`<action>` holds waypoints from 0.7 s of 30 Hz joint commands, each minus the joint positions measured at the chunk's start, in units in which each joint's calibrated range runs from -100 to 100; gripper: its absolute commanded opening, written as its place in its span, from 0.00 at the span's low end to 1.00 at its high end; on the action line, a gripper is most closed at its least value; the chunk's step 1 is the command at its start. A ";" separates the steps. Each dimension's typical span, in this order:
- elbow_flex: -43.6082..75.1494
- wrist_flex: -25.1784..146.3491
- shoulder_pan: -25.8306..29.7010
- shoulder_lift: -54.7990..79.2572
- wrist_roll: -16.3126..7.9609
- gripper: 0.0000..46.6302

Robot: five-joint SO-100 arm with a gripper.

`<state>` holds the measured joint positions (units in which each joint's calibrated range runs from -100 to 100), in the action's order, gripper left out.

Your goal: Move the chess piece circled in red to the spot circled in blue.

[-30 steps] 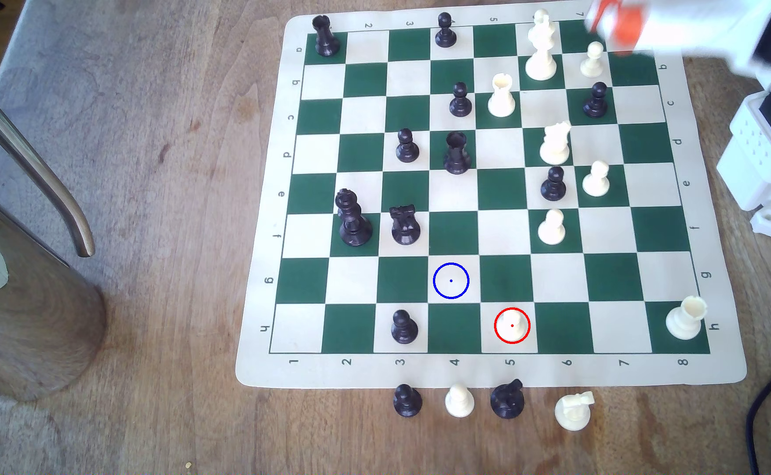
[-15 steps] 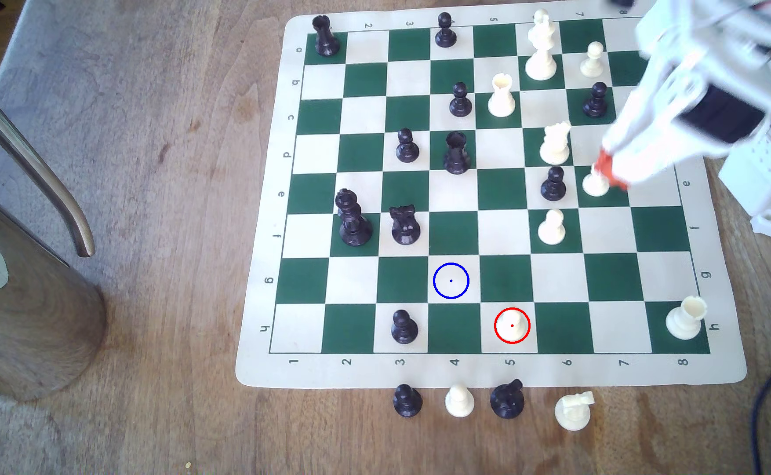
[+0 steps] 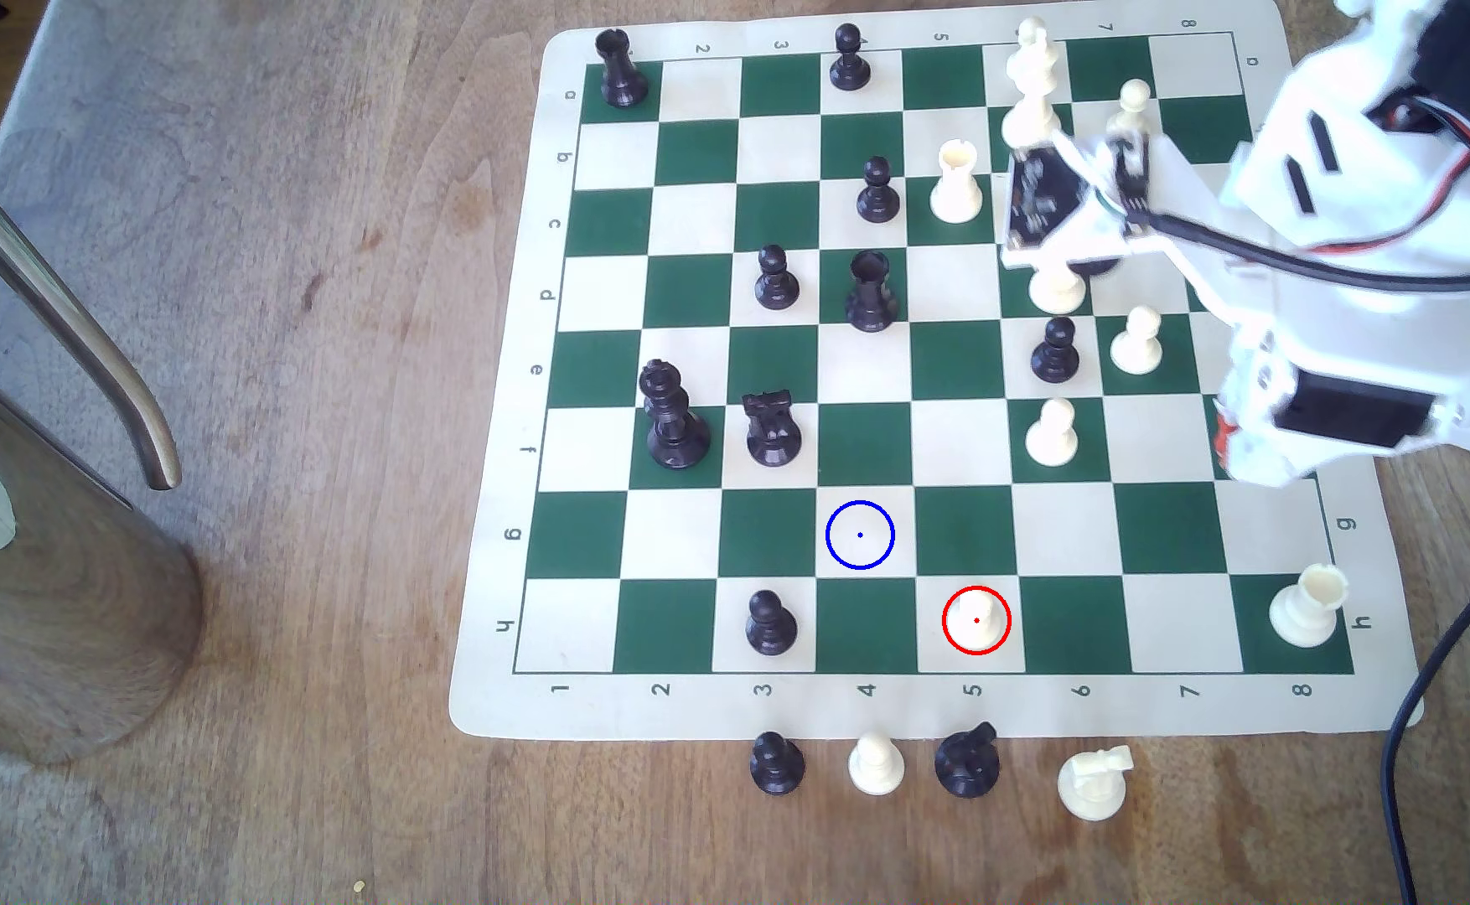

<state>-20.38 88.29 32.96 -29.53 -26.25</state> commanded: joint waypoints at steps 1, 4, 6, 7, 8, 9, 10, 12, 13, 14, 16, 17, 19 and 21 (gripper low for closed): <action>1.16 -3.68 1.96 1.35 0.15 0.04; 0.71 -8.02 2.04 5.68 0.20 0.04; 0.98 -9.91 1.57 8.23 0.20 0.06; 1.16 -11.71 1.26 11.11 0.05 0.10; 1.07 -12.53 1.10 12.39 -0.20 0.13; 1.07 -13.43 1.02 13.75 -0.49 0.17; 0.80 -14.41 0.86 14.76 -0.73 0.19; 0.71 -17.61 0.16 17.74 -1.42 0.22; 0.71 -18.51 -0.07 18.41 -1.47 0.22; 0.71 -19.33 -0.31 19.09 -1.47 0.23; 1.25 -20.72 -0.93 20.71 -1.61 0.27; 1.34 -21.21 -1.25 20.96 -1.61 0.29; 1.52 -21.95 -1.80 21.39 -1.61 0.32; 1.34 -23.01 -2.89 21.73 -1.27 0.36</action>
<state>-20.47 67.17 31.78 -6.91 -27.67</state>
